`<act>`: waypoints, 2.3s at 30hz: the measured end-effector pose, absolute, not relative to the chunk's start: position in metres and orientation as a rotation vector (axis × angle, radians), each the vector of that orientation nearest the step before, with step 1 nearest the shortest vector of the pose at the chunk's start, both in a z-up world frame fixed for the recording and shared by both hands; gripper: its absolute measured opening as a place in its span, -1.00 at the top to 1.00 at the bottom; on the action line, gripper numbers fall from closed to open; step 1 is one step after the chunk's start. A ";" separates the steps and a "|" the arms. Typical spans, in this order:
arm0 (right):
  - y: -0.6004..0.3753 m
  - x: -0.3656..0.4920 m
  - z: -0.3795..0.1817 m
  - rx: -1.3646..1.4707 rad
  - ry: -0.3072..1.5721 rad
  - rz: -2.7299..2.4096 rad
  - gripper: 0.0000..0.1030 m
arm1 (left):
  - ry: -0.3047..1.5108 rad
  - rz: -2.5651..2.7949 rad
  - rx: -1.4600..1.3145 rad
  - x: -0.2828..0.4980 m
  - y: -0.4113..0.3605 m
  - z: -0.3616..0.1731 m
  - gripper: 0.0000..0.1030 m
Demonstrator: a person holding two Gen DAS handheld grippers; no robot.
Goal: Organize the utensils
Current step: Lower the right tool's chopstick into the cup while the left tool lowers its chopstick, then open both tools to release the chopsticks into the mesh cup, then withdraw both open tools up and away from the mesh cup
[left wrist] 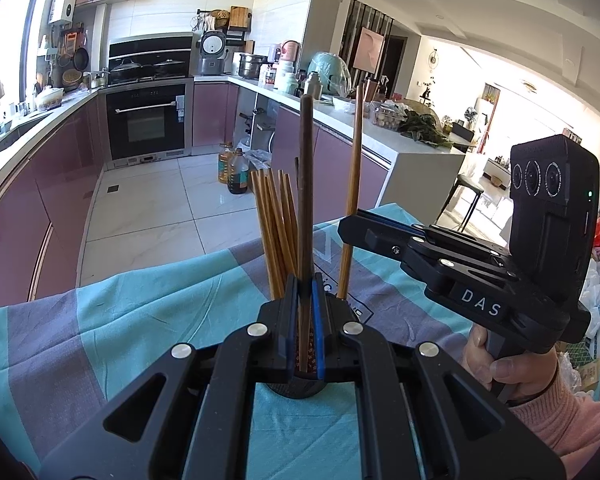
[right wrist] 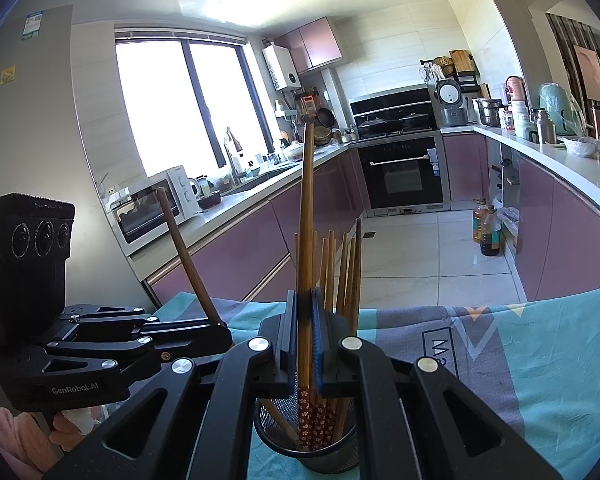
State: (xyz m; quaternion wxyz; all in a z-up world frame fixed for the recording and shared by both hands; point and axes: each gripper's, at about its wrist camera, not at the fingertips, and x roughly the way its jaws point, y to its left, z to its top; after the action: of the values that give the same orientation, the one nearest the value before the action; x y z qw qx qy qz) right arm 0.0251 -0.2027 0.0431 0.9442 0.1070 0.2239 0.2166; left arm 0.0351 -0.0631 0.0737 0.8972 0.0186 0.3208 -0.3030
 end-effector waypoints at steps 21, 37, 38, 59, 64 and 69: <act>-0.192 0.032 0.017 0.218 0.514 0.432 0.89 | 0.691 -0.622 0.058 0.058 -0.070 0.061 0.85; -0.185 0.046 0.000 0.217 0.572 0.427 0.89 | 0.726 -0.623 0.069 0.102 -0.085 0.049 0.85; -0.184 0.046 0.000 0.218 0.574 0.425 0.89 | 0.743 -0.624 0.063 0.108 -0.086 0.046 0.84; -0.182 -0.019 0.005 0.115 0.430 0.321 -0.83 | 0.493 -0.330 -0.004 0.055 -0.012 0.025 -0.82; -0.174 -0.037 -0.002 0.078 0.403 0.280 -0.88 | 0.425 -0.202 -0.002 0.021 0.017 0.017 -0.89; -0.170 -0.052 -0.004 0.057 0.353 0.217 -0.88 | 0.393 -0.119 -0.035 -0.005 0.052 0.009 -0.89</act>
State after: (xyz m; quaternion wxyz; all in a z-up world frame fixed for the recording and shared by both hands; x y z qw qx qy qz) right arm -0.0522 -0.1697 -0.0042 0.9782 0.0282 0.1752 0.1078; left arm -0.0051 0.0518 0.0094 0.9788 -0.0173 0.1953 -0.0591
